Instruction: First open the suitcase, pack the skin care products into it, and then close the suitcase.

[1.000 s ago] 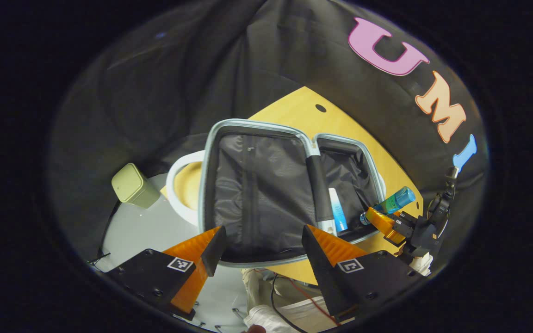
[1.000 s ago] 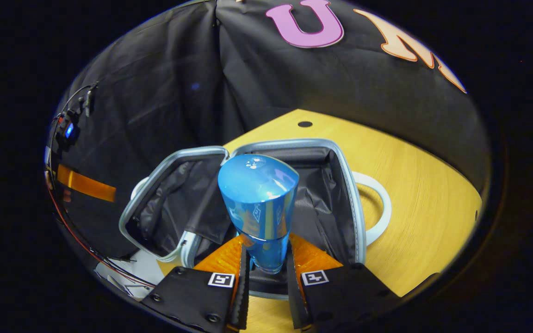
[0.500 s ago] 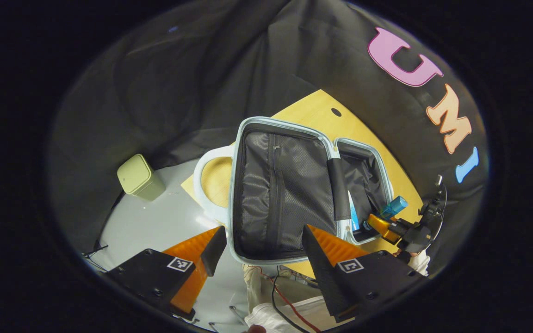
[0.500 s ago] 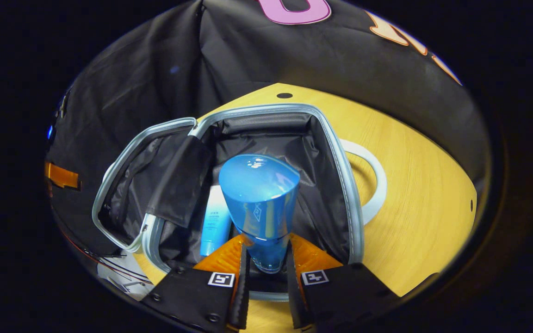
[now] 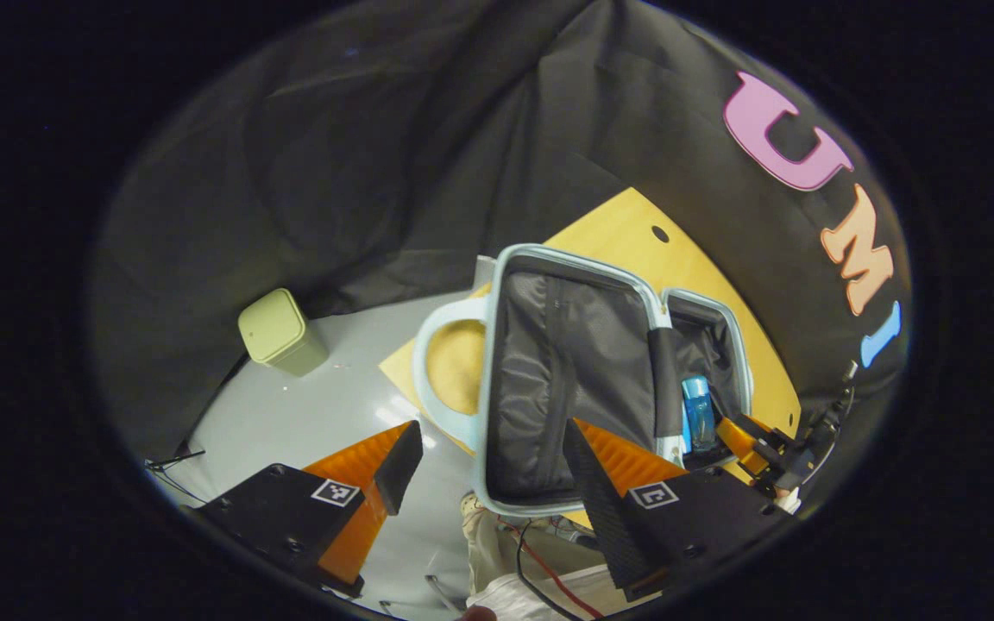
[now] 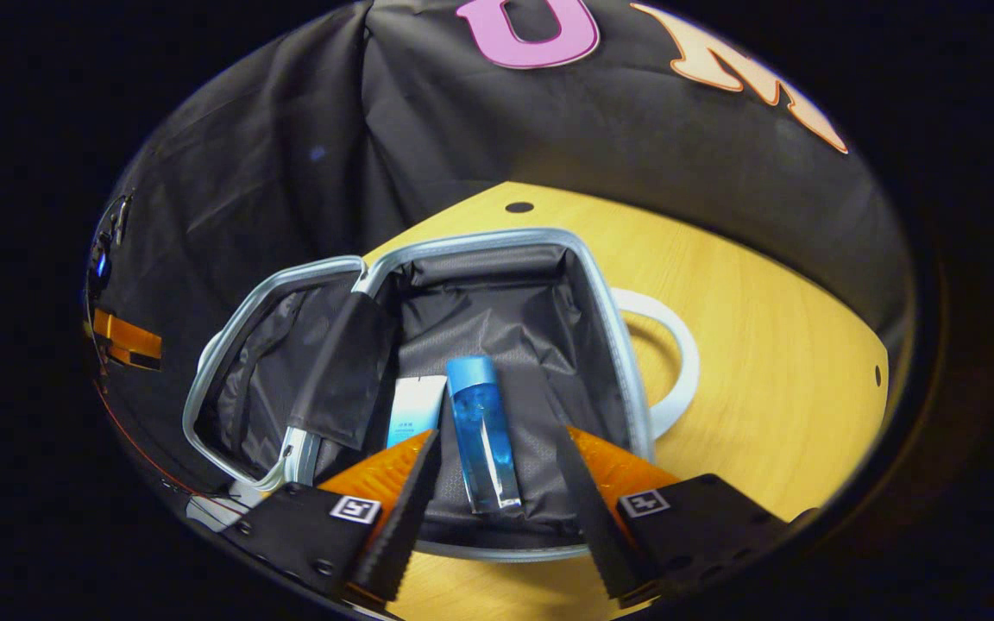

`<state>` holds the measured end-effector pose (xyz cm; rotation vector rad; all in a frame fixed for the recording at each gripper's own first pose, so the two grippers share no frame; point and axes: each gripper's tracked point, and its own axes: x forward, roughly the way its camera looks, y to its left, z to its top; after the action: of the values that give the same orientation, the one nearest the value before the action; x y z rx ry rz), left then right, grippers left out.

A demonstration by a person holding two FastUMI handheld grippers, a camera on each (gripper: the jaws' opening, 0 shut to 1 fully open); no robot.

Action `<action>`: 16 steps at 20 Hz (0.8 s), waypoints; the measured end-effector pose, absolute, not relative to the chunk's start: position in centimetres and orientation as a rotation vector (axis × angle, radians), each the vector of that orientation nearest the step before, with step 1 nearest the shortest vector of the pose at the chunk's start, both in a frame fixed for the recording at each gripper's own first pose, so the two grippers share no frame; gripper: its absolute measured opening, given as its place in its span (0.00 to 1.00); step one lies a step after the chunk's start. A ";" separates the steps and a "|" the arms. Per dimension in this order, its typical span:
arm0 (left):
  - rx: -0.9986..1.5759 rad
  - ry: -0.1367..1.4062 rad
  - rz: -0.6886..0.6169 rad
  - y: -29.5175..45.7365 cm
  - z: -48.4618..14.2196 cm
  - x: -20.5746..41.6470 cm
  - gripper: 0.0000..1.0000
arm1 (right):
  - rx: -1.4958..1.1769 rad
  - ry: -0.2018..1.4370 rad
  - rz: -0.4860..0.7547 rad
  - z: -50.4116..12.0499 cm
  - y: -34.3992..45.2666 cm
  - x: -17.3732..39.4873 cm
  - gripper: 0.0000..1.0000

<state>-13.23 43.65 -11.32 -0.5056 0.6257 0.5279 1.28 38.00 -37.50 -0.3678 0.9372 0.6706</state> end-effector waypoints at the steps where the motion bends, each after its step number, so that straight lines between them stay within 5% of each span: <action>1: -0.515 0.617 0.545 44.4 -11.4 -13.3 0.97 | -0.348 0.909 0.664 -36.5 37.8 1.8 0.98; 6: -0.565 0.622 0.613 48.4 -13.5 -14.1 0.97 | -0.216 0.777 0.586 -30.6 35.6 3.8 0.99; 13: -0.696 0.619 0.551 50.0 -16.5 -11.8 0.95 | -0.176 0.703 0.393 -25.3 27.0 5.4 0.98; 16: -0.733 0.620 0.533 50.1 -17.7 -10.4 0.86 | -0.180 0.712 0.359 -25.0 24.7 4.4 0.98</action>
<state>-10.41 50.12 -17.74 -0.7331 0.6196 0.5327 4.41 24.71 -25.01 -0.1804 0.7118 0.3593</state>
